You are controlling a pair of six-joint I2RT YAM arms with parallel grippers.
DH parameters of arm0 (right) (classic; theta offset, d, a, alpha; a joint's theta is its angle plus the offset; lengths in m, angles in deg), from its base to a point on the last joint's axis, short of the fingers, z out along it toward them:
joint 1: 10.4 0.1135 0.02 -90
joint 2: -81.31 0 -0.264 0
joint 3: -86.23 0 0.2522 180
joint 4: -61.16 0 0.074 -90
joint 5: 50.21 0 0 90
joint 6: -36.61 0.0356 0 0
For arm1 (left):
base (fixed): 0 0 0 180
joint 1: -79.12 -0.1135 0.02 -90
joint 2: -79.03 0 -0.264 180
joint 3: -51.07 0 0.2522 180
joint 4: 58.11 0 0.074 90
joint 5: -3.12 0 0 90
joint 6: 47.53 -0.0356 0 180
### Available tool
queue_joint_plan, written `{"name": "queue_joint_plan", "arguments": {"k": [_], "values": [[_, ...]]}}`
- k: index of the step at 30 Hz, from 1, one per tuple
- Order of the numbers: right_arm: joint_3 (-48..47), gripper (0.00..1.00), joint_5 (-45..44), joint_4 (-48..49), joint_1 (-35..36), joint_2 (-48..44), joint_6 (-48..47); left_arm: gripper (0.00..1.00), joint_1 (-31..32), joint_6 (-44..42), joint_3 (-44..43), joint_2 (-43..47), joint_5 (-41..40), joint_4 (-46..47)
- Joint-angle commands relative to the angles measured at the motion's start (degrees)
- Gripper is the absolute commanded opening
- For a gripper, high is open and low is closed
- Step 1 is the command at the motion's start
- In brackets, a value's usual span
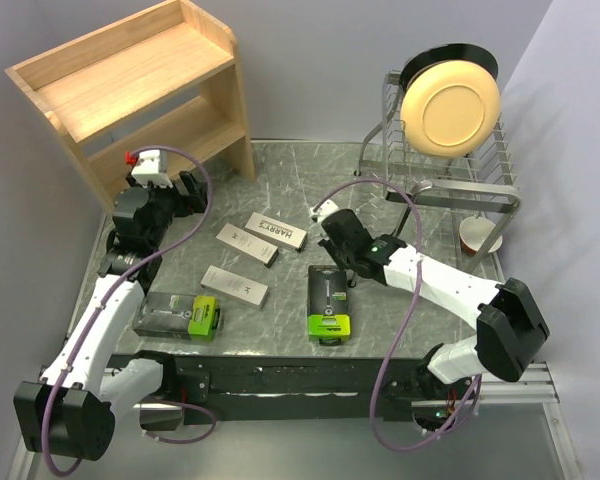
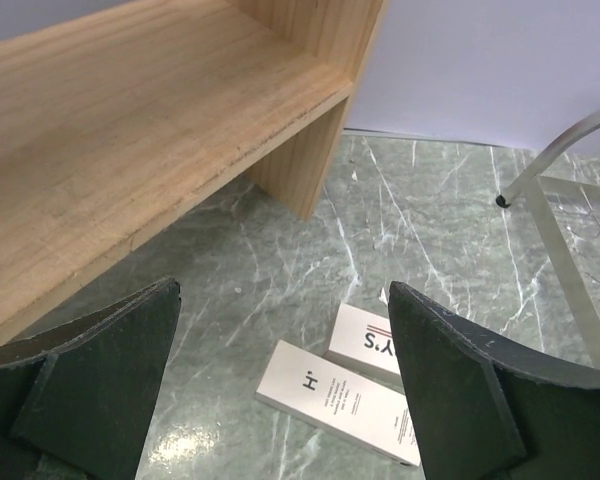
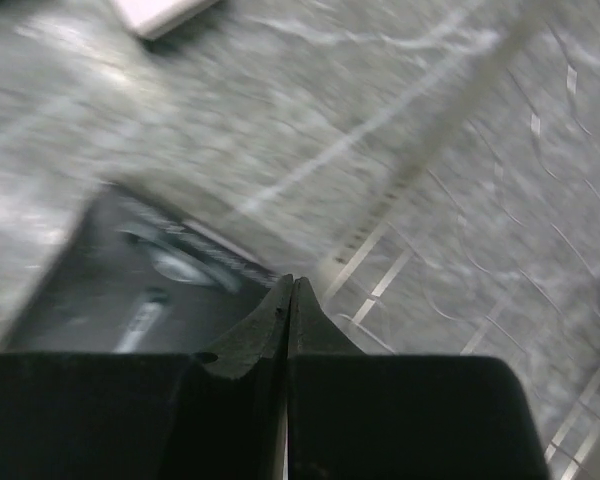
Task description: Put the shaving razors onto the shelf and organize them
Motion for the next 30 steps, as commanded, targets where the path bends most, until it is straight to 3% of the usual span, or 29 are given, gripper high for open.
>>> {"name": "queue_joint_plan", "arguments": {"k": [1,12,21,26,28,29,30], "values": [[1.53,0.0,-5.09,2.17,-3.6,-1.89,-2.43,0.91,-0.14,0.15,0.22,0.28,1.22,3.53],[2.68,0.0,-4.74,1.11,-10.19,0.12,-7.7,0.91,-0.14,0.67,2.15,-0.25,1.22,5.63],[0.83,0.0,-5.1,4.02,-11.6,3.56,-9.73,0.91,-0.14,-0.2,2.15,0.11,0.78,4.58],[-5.12,0.0,3.93,0.24,-10.29,0.58,-8.06,0.95,-0.14,-1.43,-0.92,0.81,1.4,-0.24],[-7.24,0.16,11.64,0.32,-8.8,-0.13,-7.88,0.99,-0.14,-0.65,-3.73,1.95,-0.43,-6.36],[-9.08,0.4,13.87,0.85,-8.27,-0.48,-7.97,0.99,-0.14,-0.04,-4.61,2.39,-0.62,-8.49],[-10.06,0.51,15.54,2.33,-7.65,-0.4,-7.88,0.99,-0.14,0.49,-5.92,3.44,-0.54,-10.78]]}}
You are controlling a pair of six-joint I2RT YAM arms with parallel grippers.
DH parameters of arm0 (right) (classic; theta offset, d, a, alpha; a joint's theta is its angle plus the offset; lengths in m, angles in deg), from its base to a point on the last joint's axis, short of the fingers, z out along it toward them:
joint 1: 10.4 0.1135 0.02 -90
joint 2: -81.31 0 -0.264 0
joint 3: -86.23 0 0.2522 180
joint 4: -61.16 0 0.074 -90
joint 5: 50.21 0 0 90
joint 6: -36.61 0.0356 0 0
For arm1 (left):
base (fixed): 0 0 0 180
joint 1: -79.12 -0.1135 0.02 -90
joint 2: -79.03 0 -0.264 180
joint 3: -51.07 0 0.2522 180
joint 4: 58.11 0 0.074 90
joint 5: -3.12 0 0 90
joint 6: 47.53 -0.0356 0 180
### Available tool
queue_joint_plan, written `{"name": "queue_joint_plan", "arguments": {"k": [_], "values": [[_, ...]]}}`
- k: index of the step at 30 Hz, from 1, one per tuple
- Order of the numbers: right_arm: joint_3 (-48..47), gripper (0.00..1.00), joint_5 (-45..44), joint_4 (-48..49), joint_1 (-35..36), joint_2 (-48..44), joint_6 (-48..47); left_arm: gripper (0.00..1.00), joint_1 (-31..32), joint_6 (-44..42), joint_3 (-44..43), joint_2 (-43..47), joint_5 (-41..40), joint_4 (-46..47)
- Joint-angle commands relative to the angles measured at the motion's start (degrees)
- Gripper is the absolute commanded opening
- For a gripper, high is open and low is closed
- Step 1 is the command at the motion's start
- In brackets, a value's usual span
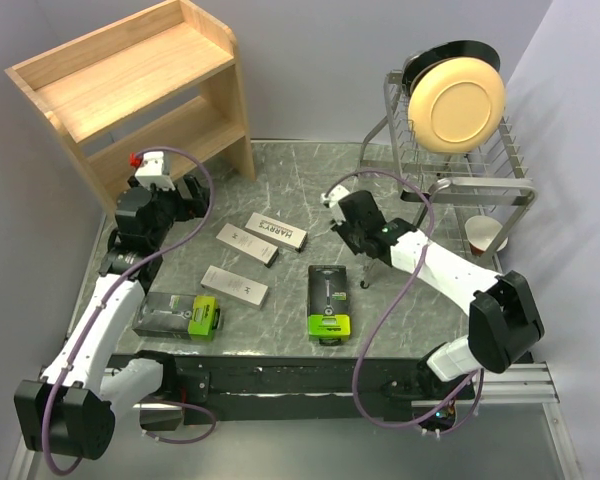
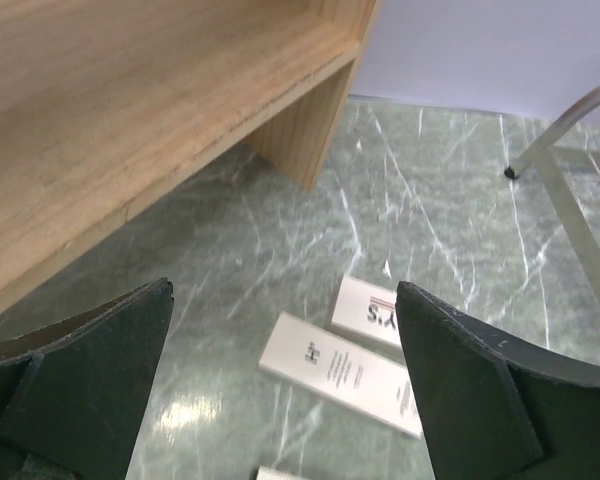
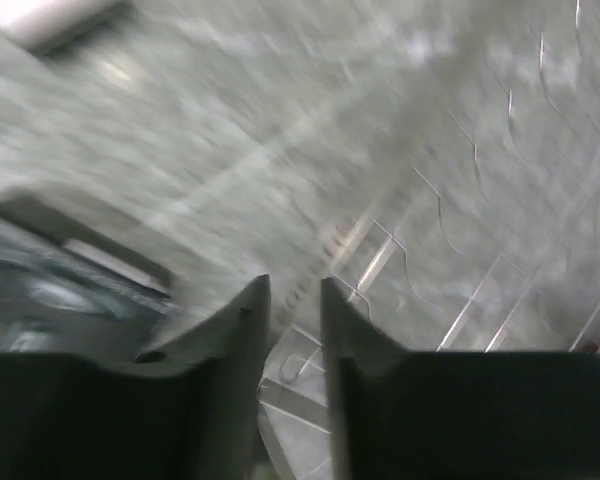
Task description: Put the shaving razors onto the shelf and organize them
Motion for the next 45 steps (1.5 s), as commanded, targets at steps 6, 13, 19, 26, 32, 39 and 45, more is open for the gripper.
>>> {"name": "queue_joint_plan", "arguments": {"k": [6,13,19,26,32,39,45], "values": [[-19.86,0.84,18.04,8.13,4.61,5.33,4.45,0.99,-0.14,-1.52,-6.62,12.25,-1.02,-19.68],[-41.48,0.86,19.1,15.34,4.61,23.7,14.03,0.99,-2.42,-3.89,-10.83,18.95,-5.15,-29.7],[-50.19,0.84,16.03,33.62,4.61,35.13,17.03,0.97,-6.55,-1.44,-14.43,21.94,-1.63,-40.68],[-63.81,0.82,15.59,44.96,3.11,48.05,20.46,0.97,-8.49,-3.89,-17.07,24.84,-5.58,-49.04],[-79.65,0.81,11.98,48.29,2.67,59.66,21.78,0.97,-12.35,-4.69,-17.95,25.2,-5.24,-50.98],[-83.43,0.76,11.54,51.82,2.5,64.41,22.66,0.96,-16.31,-4.51,-18.92,24.94,-7.16,-51.51],[-87.12,0.65,12.59,52.61,1.88,67.49,22.04,0.98,-17.37,-5.3,-18.48,25.02,-16.47,-49.49]]}}
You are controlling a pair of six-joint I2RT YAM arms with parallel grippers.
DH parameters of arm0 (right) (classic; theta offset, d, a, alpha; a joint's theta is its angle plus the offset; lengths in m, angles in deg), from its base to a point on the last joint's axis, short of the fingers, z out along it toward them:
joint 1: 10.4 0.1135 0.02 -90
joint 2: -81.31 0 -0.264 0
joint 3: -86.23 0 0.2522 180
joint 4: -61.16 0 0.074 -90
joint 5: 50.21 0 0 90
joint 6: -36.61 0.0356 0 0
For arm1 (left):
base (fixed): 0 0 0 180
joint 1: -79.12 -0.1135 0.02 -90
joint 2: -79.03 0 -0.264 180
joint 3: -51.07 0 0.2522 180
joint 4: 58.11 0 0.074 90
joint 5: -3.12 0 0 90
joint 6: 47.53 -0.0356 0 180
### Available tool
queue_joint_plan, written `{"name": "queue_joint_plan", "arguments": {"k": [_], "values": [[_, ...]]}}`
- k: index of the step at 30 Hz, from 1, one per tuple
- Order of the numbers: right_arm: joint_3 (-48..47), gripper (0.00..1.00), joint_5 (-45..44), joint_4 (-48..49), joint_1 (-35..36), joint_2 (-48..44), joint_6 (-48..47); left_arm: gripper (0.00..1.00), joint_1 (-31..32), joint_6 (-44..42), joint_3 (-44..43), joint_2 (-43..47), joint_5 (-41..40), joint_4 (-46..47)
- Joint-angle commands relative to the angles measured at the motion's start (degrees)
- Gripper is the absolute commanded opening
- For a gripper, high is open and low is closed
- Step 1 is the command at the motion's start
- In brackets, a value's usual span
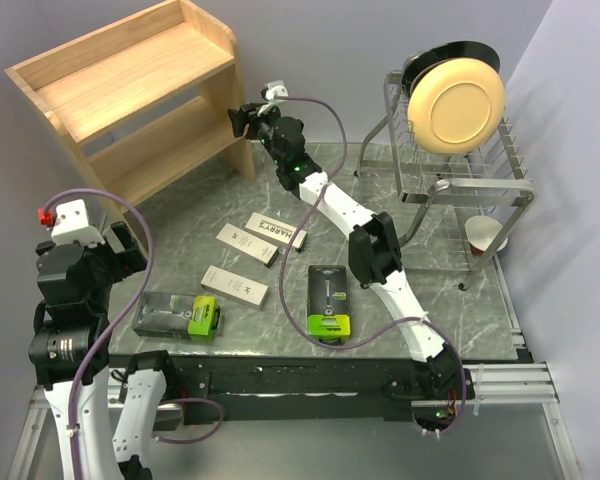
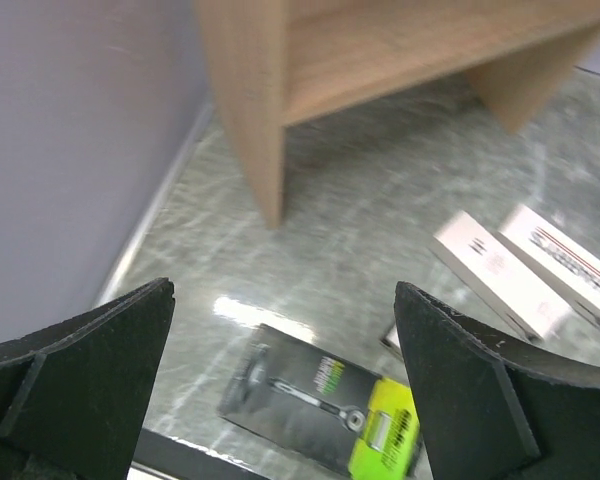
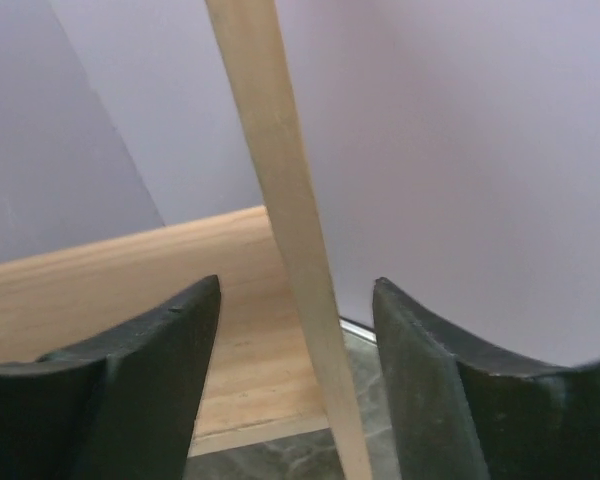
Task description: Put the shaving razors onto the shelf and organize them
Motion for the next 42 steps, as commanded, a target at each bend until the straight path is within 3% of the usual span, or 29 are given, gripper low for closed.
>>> {"name": "queue_joint_plan", "arguments": {"k": [1,6,9,10,14,23,30,34,37,38,42], "values": [[-3.58,0.59,0.2,4.62,-0.7,1.53,0.29,0.98,-0.91,-1.33,-1.15,0.04,-9.11,3.97],[-2.35,0.47,0.64,6.29,-0.96,1.0,0.47,0.98,-0.91,-1.5,0.52,-1.98,-10.88,10.3],[-1.65,0.32,2.04,6.73,-1.31,0.39,0.99,0.98,-0.91,-1.24,0.79,-4.96,-11.51,15.22],[0.36,0.2,2.31,7.25,-1.4,-0.75,1.0,0.98,-0.91,-1.94,0.53,-5.67,-9.85,16.02],[1.78,0.01,3.62,6.74,-2.28,-2.34,1.17,0.97,-0.91,-1.24,0.52,-9.71,-7.28,21.11],[18.11,0.0,8.82,11.12,-3.77,-13.75,-1.63,0.97,-0.91,-2.64,3.95,-12.35,-8.25,27.71],[37.26,0.0,6.28,14.46,-4.3,-27.98,-5.77,0.84,-0.91,-5.54,6.06,-16.13,-9.65,35.53],[45.45,0.0,1.89,13.06,-4.3,-35.02,-6.12,0.69,-1.0,-6.07,7.29,-19.46,-7.47,40.97],[51.52,0.0,-0.66,11.83,-3.78,-40.38,-7.26,0.54,-1.0,-6.51,8.96,-21.48,-5.36,44.4],[53.1,0.0,-2.15,11.48,-3.43,-43.1,-8.92,0.43,-1.09,-6.69,9.22,-22.1,-3.61,46.33],[61.09,0.0,-5.5,9.81,-2.02,-49.51,-11.65,0.26,-1.09,-7.31,9.4,-26.14,0.1,50.21]]}}
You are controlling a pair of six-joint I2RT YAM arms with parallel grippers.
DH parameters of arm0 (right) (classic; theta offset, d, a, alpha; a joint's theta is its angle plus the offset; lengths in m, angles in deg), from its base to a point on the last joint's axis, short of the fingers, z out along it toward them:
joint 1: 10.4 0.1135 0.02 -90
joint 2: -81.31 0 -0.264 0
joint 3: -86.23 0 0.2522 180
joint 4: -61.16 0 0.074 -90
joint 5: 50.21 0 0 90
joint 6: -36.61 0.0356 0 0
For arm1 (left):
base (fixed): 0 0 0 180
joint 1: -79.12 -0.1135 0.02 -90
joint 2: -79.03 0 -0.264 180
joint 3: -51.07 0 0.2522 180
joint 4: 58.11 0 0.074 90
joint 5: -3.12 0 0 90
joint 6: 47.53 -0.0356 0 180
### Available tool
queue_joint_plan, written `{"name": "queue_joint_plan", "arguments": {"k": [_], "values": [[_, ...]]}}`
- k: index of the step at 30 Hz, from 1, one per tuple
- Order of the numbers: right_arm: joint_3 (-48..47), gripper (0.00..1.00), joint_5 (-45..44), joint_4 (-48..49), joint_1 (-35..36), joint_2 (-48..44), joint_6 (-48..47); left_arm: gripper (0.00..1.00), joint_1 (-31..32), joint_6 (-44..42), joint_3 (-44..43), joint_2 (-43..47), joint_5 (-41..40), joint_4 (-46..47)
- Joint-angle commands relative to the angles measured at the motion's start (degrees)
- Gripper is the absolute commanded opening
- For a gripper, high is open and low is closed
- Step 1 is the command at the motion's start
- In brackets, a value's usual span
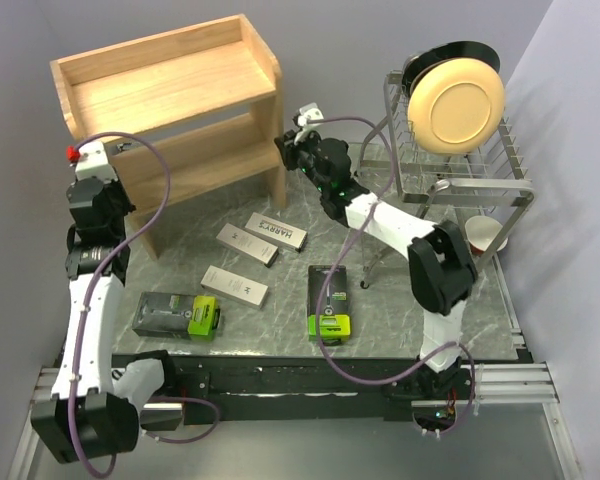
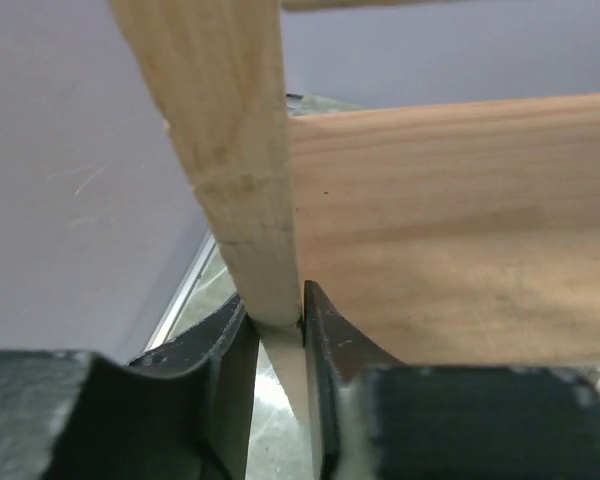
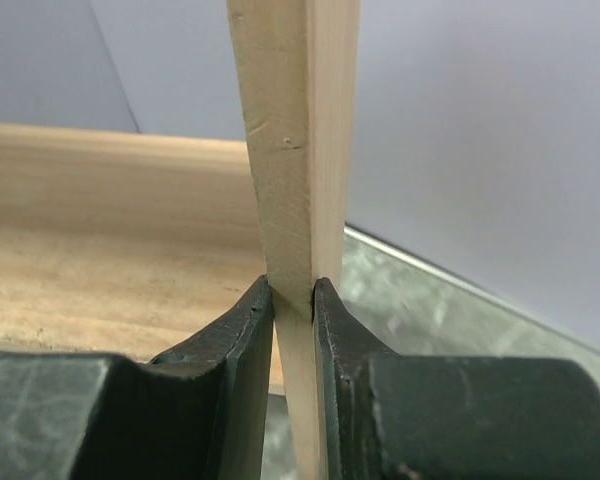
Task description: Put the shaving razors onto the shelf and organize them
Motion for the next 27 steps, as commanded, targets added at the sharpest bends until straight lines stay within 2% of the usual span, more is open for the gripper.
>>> {"name": "queue_joint_plan", "arguments": {"k": [1,5,8,15,19,27], "values": [[5.98,0.0,-7.78,2.27,0.6,-11.61,-3.07,0.24,-0.39,-1.07,0.07,-4.18,4.82,10.06],[11.34,0.0,-10.06,0.68,2.8,-16.1,-5.0,0.15,-0.39,-1.16,-0.11,-8.4,7.98,14.55],[14.69,0.0,-12.61,-0.1,4.65,-18.74,-5.88,0.11,-0.39,-0.37,-1.33,-12.44,11.05,17.54],[16.98,0.0,-17.27,-0.64,5.18,-20.5,-8.08,0.09,-0.21,1.91,-7.39,-20.8,15.54,17.63],[16.36,0.0,-18.85,-0.72,5.0,-20.15,-9.31,0.09,0.4,2.53,-8.19,-22.21,17.65,16.66],[16.72,0.0,-24.04,-0.98,4.13,-20.59,-10.54,0.06,7.78,2.0,-3.63,-18.7,18.53,16.31]]}}
